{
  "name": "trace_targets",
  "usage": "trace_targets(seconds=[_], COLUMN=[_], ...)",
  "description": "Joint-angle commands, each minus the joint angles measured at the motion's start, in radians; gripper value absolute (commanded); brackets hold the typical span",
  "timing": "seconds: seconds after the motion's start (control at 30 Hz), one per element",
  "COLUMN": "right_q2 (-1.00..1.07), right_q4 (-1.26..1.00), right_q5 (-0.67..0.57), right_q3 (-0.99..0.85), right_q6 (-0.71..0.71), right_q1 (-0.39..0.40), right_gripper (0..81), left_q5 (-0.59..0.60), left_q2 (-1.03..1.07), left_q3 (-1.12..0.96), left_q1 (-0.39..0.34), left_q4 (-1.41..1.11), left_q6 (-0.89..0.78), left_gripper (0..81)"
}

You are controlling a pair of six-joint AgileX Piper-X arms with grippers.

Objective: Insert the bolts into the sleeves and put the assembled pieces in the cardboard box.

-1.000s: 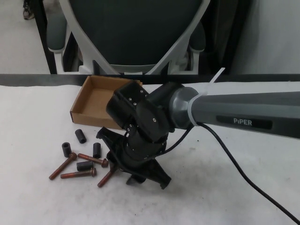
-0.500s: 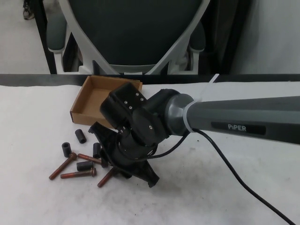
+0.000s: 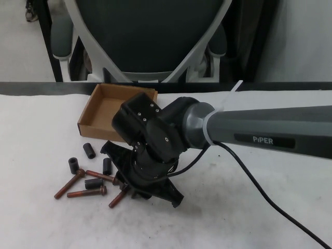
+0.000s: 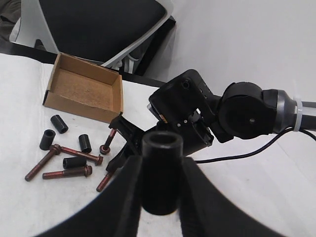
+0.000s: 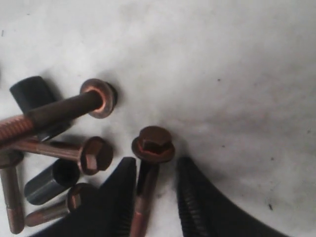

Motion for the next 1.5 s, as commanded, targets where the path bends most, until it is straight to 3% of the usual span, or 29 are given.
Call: trace_targets(seconds=[0.0,0.6,1.13,1.47], right_q2=[0.01,0.012,0.012,0.012], right_q4=[0.054,0.217,0.267,0.268], right_q5=[0.017,0.014,0.177,0.18], right_q3=[0.007,0.007,0.007,0.007], right_q6=[-0.013,0.011,0.062,0.062], right_q1=[0.002,0.054,0.046,0.026], right_gripper=[28.5,28.5,28.5,28.5], left_q5=[0.001,-0.009,-0.029,-0.029], left_q2=[0.003,0.003,0.003,0.003], left_q3=[-0.002,-0.002,-0.002,-0.002], left_q1=[-0.002,-0.002,-0.002,-0.002], left_q4=[-0.012,-0.012,-0.012,-0.012], left_q6=[-0.004,0.004,0.004,0.004], left_gripper=[0.8,0.8,0.8,0.8])
